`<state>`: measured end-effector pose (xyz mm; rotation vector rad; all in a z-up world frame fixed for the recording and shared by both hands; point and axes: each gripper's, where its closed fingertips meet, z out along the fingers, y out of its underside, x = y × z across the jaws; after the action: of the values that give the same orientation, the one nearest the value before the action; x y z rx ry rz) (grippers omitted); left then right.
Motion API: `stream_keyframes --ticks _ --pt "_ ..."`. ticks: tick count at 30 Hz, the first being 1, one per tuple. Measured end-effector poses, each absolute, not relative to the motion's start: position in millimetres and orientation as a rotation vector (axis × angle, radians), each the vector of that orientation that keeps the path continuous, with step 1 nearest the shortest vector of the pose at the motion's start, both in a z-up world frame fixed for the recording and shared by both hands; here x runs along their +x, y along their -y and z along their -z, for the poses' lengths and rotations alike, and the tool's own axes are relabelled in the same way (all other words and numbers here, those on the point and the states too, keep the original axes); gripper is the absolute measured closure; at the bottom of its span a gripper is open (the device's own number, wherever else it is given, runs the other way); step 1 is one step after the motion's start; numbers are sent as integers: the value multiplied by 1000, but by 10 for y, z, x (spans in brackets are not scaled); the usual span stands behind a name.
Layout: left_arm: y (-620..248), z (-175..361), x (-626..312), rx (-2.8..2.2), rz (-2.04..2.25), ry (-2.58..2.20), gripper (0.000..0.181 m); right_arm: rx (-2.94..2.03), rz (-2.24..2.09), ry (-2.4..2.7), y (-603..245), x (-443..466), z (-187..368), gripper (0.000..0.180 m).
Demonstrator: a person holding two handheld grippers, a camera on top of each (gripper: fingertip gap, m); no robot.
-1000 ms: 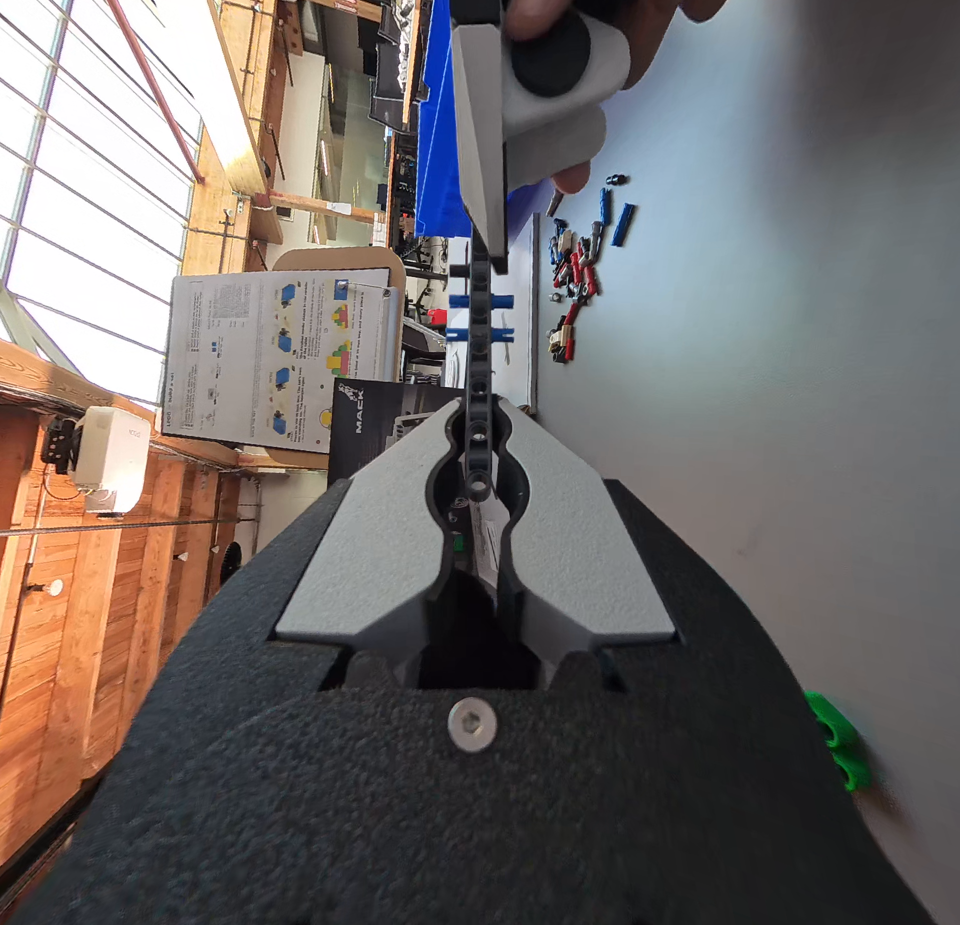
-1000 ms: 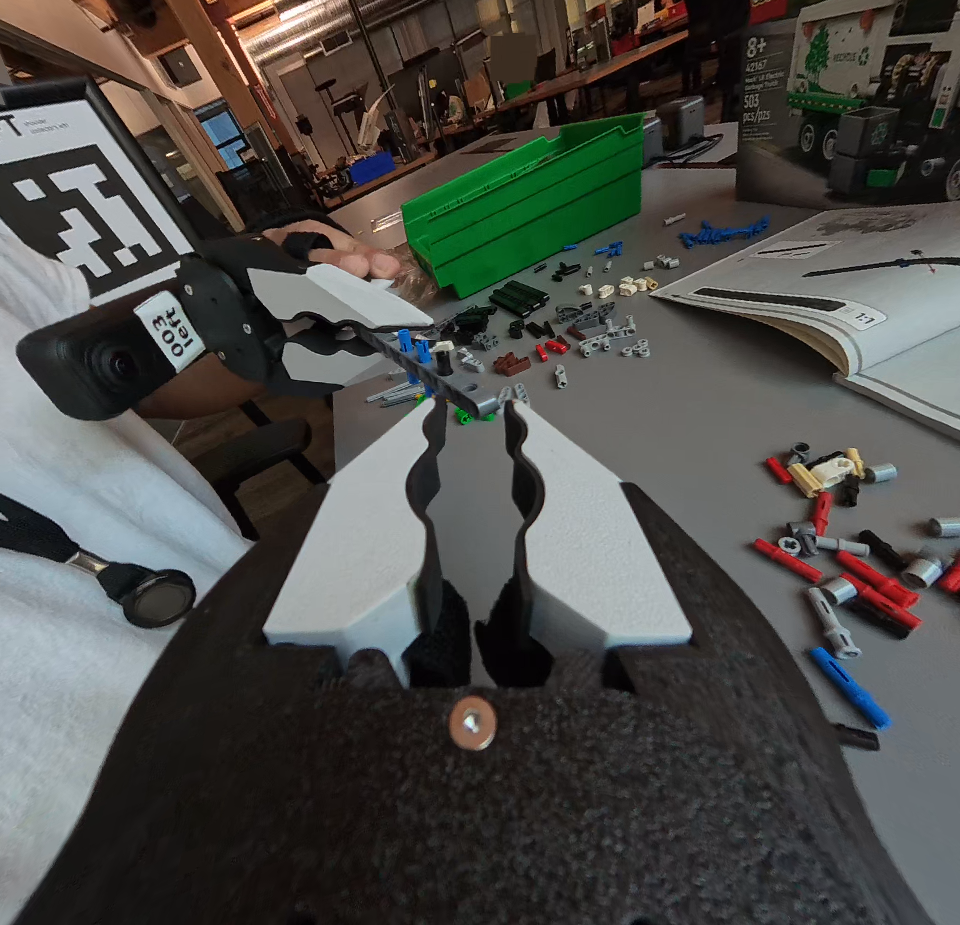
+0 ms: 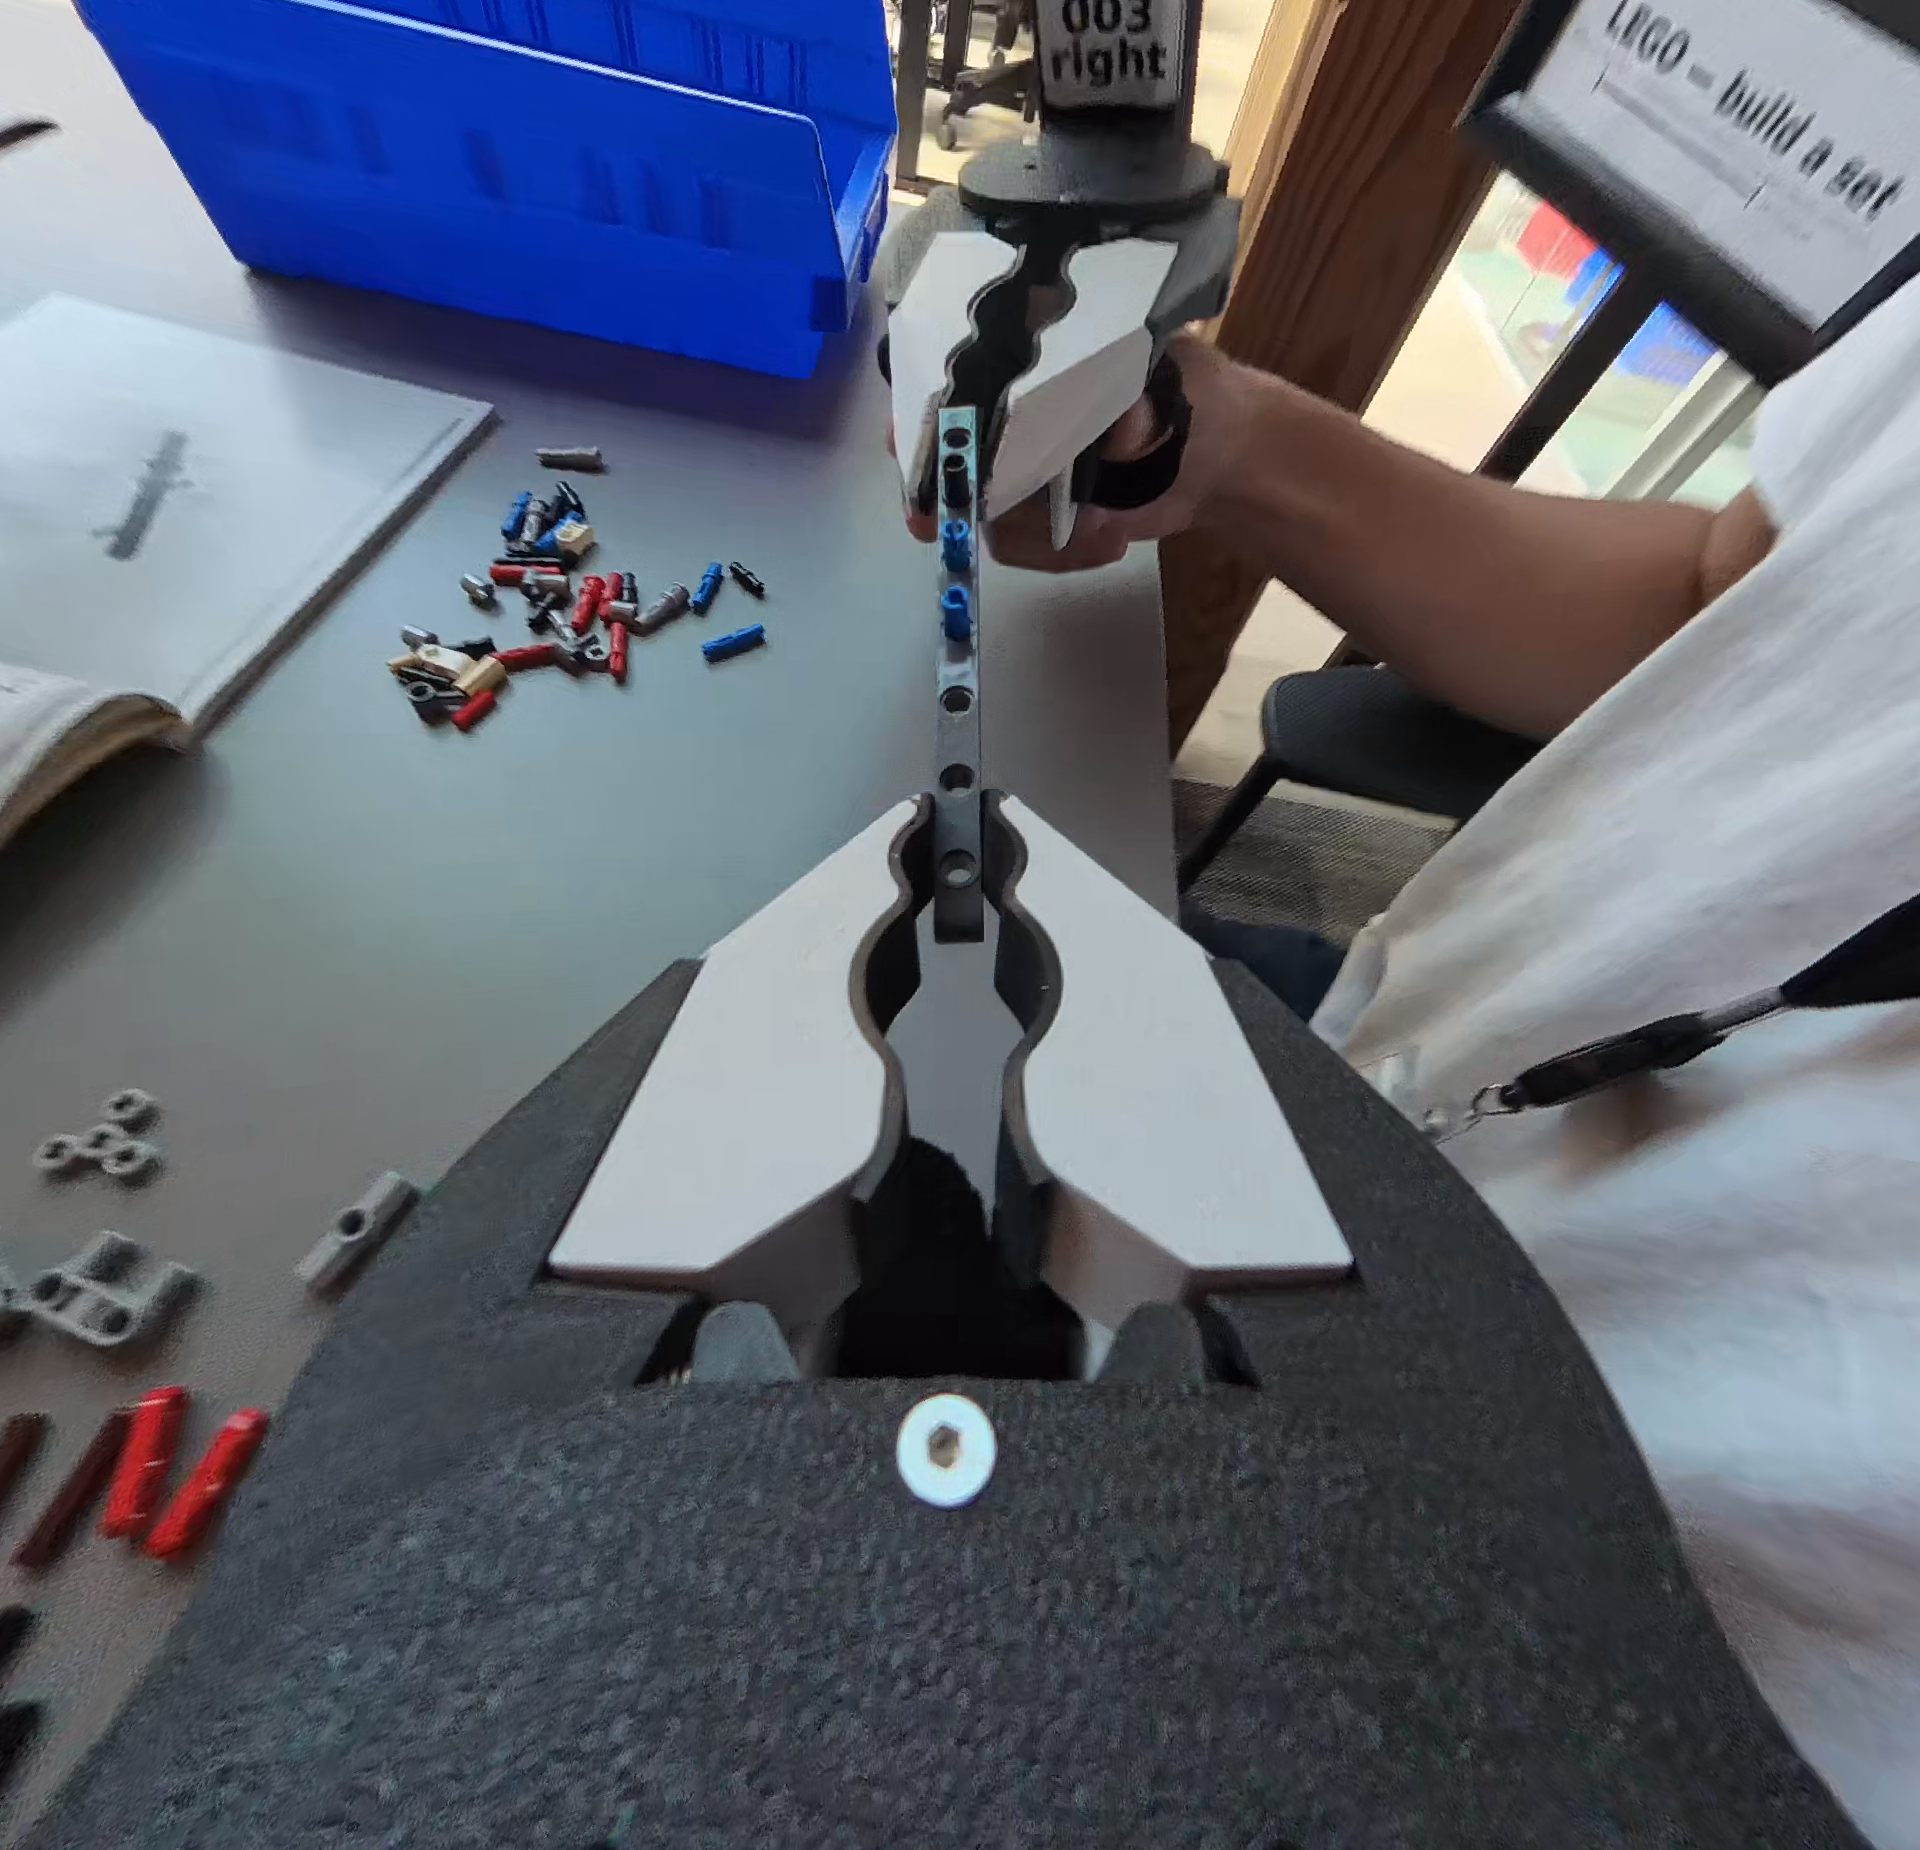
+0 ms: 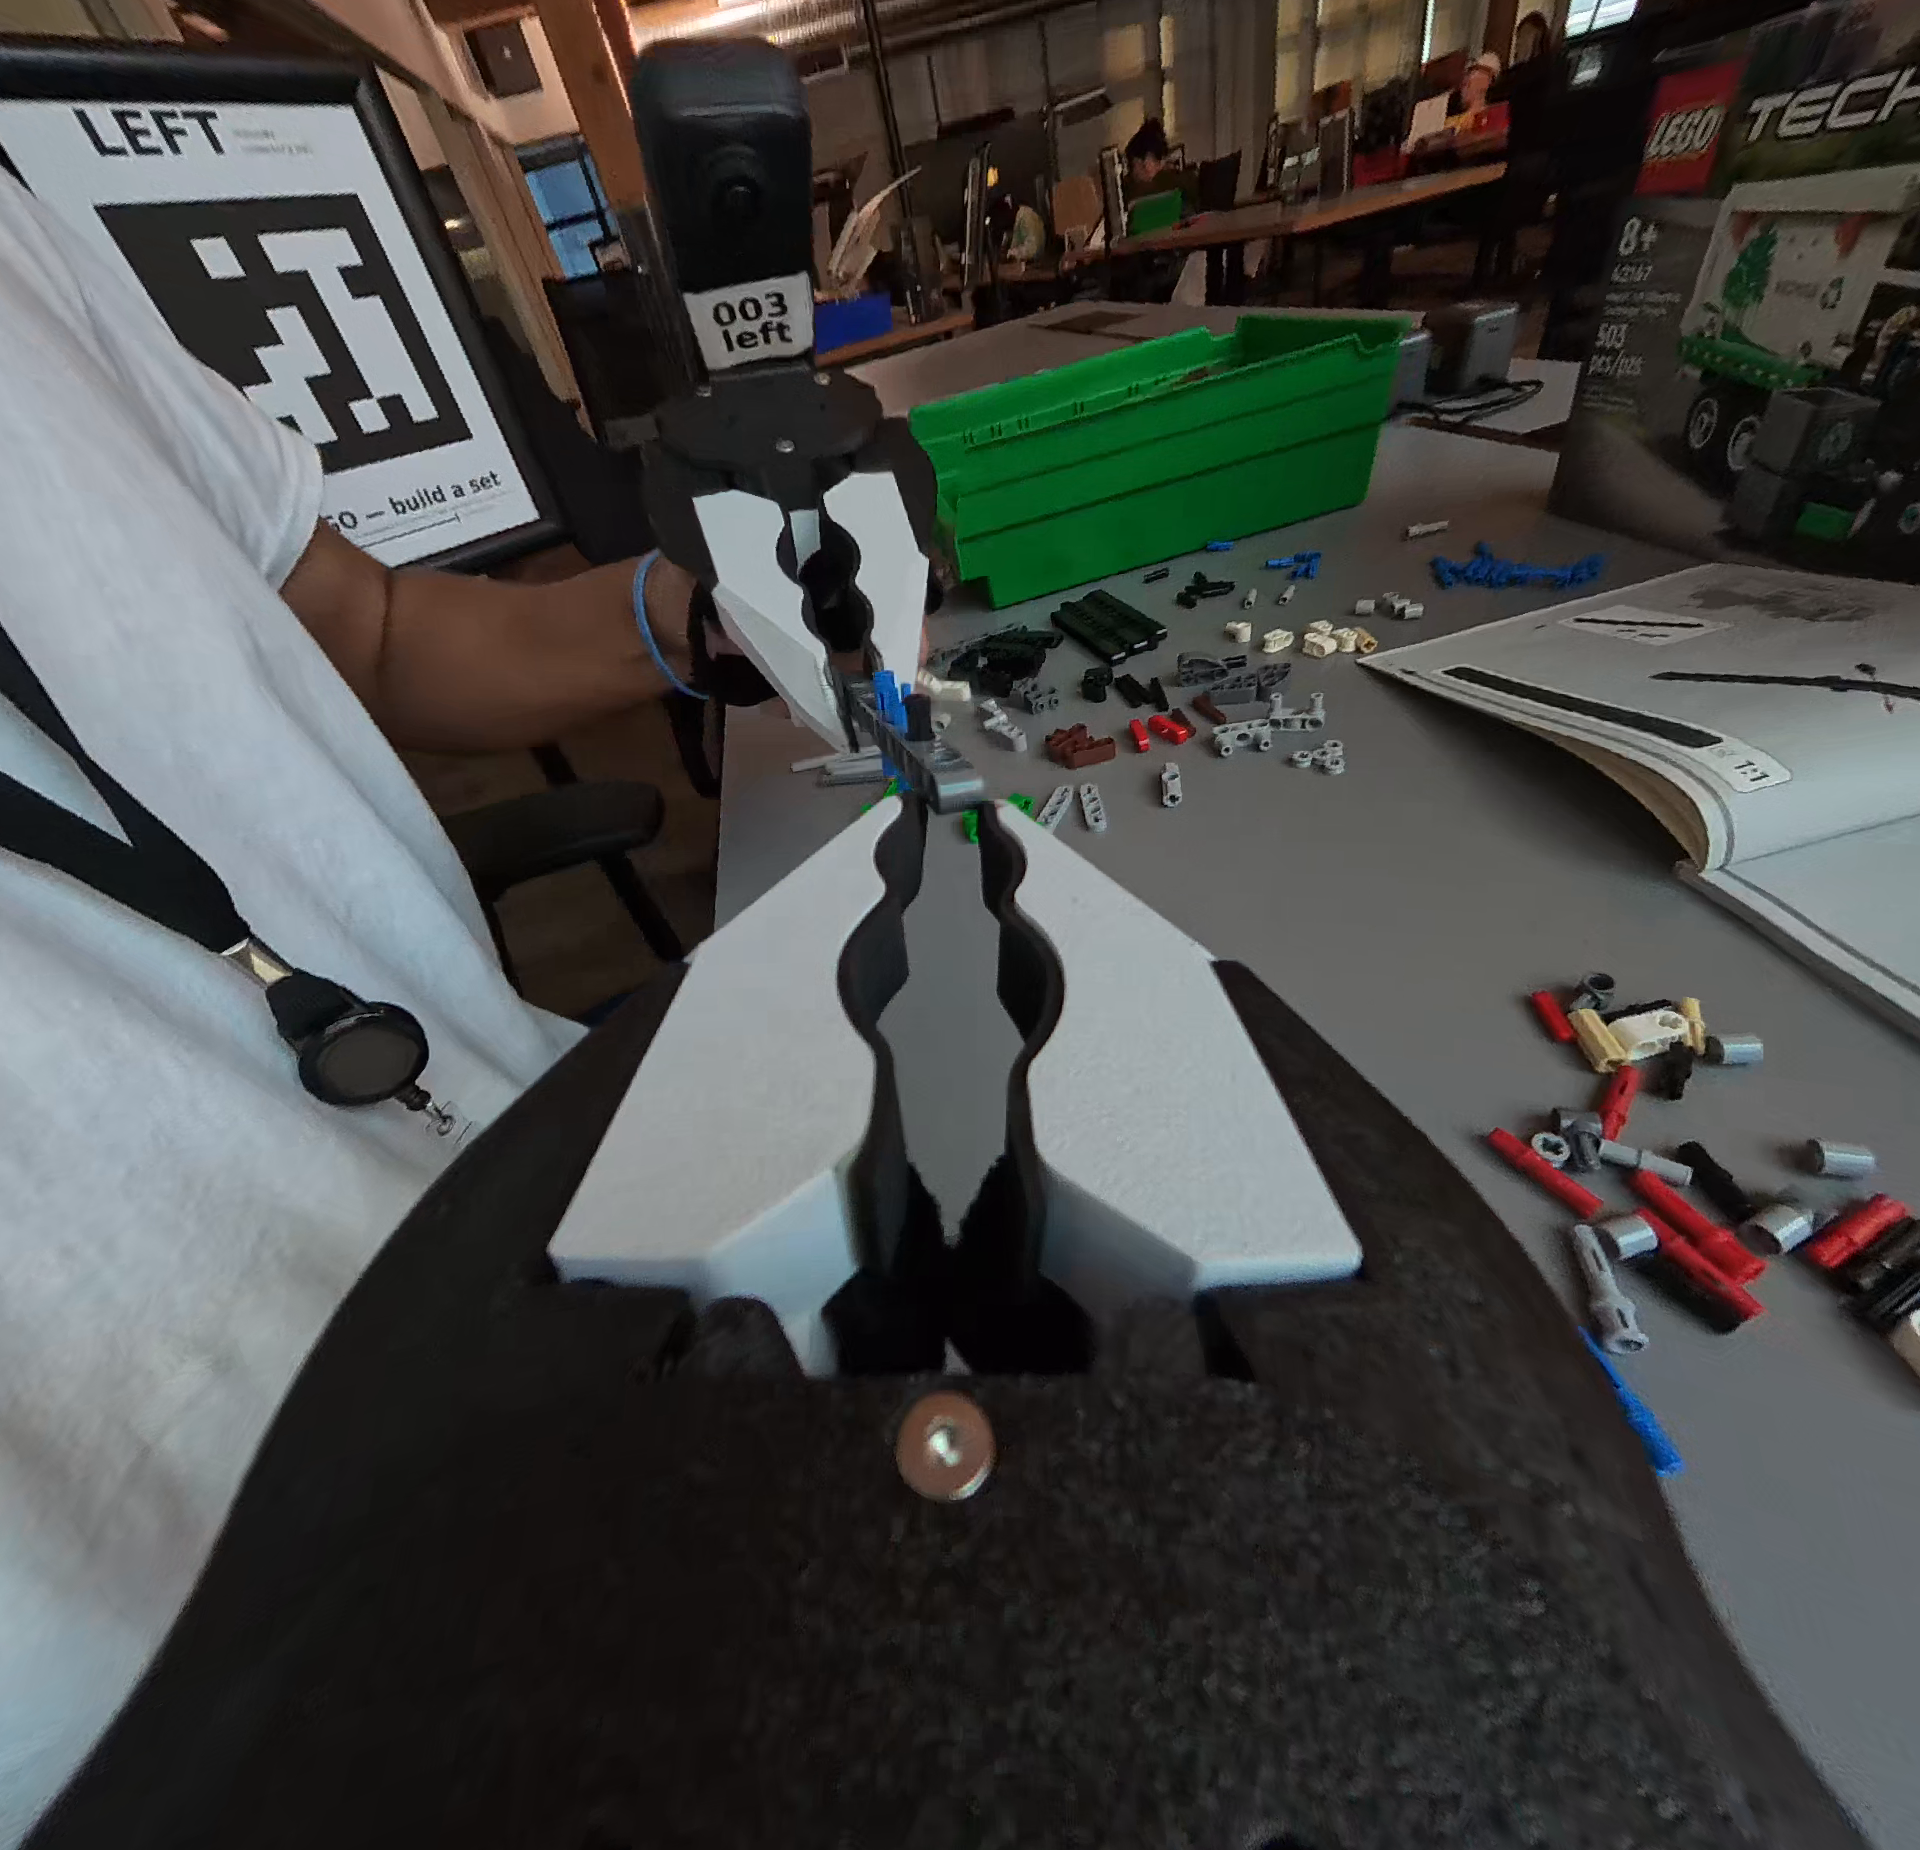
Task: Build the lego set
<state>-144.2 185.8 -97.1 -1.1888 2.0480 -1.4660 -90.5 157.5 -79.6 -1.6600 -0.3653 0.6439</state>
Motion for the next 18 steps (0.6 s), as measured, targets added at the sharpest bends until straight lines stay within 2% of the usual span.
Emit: stream_keyframes --ticks 7,18 --pt "-1877 881 -1490 -1825 2006 -1813 174 -1627 -417 407 -1636 -861 901 155" --pt "-1879 801 -1379 -2215 2683 -1113 175 -1654 -127 173 -1681 -770 831 154"
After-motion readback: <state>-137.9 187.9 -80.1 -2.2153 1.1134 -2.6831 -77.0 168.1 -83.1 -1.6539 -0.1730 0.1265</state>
